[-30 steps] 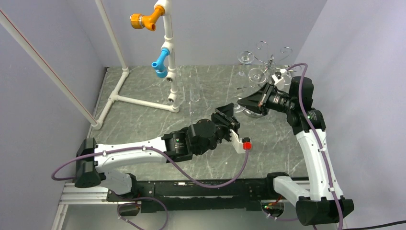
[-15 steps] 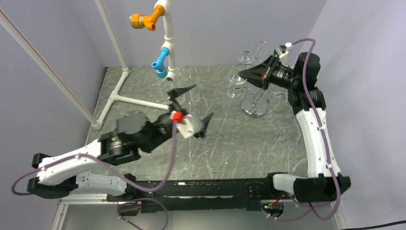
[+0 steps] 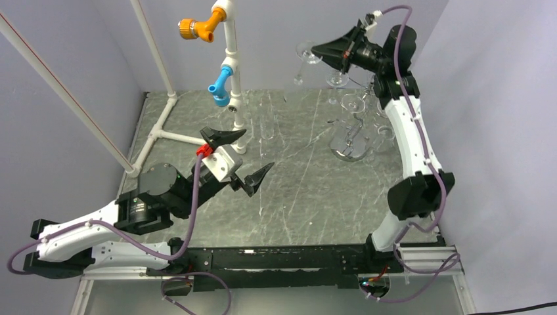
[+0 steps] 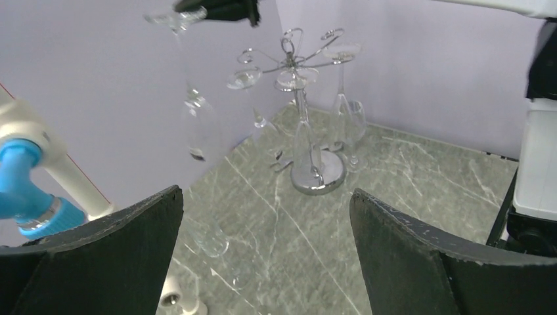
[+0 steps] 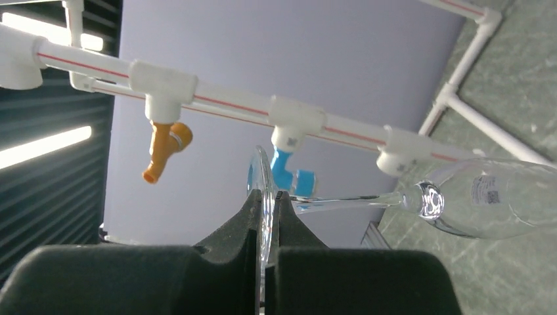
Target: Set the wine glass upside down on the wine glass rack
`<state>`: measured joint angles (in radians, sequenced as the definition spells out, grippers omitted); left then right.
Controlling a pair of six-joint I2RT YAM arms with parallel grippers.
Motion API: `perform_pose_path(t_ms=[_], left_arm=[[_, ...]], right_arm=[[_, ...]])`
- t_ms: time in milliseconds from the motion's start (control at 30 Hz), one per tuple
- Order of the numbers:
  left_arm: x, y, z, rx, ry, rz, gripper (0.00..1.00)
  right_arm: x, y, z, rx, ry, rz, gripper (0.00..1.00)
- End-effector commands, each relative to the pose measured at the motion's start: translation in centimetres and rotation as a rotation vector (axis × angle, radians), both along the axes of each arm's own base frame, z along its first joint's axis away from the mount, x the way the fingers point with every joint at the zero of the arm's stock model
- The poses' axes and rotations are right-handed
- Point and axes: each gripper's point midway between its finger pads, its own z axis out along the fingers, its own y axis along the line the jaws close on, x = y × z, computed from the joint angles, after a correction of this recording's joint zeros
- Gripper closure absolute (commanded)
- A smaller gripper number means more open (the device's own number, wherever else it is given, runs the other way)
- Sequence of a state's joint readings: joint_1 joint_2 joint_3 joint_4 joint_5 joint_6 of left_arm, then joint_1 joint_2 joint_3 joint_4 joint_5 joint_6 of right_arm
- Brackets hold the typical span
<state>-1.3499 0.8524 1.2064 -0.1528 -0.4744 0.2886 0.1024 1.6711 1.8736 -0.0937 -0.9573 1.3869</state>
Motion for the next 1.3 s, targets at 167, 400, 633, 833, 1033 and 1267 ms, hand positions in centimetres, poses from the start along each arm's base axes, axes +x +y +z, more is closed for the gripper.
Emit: perform_pose_path(t_ms=[167,400,633,833,1033,1267], left_arm=[[0.5,-0.1,-0.8,-0.042,0.088,0.040,0.01],[0.7,-0.2,-2.1,-0.038,0.120,0.059,0.01],[0.6,-0.8,-3.1,-0.047,0.142,0.047,0.01],[0.5,-1.1,-3.4,-0.032,0.135,0.036,0.01],[0.4,-0.7,-3.6,-0.046,0.147,0.035,0.01],[0.3,-0.3,-3.9,-0.079,0.158,0.033,0.01]], right_arm=[[6.6,-0.8,5.2,0.067,-0.229,-0.124,1.00],[11.3,-4.6,4.1,0.016,-0.275,-0.289,1.00],[13.0,-9.7,1.3,-0.045,-0.201,-0.411,1.00],[11.6,-11.3,0.0,-0.060,-0.167,-0.432,1.00],[10.3,-12.2,-0.6,-0.072,-0.142,-0.439,1.00],[9.7,-13.8,-1.9,-0.100,-0.106,-0.475,1.00]])
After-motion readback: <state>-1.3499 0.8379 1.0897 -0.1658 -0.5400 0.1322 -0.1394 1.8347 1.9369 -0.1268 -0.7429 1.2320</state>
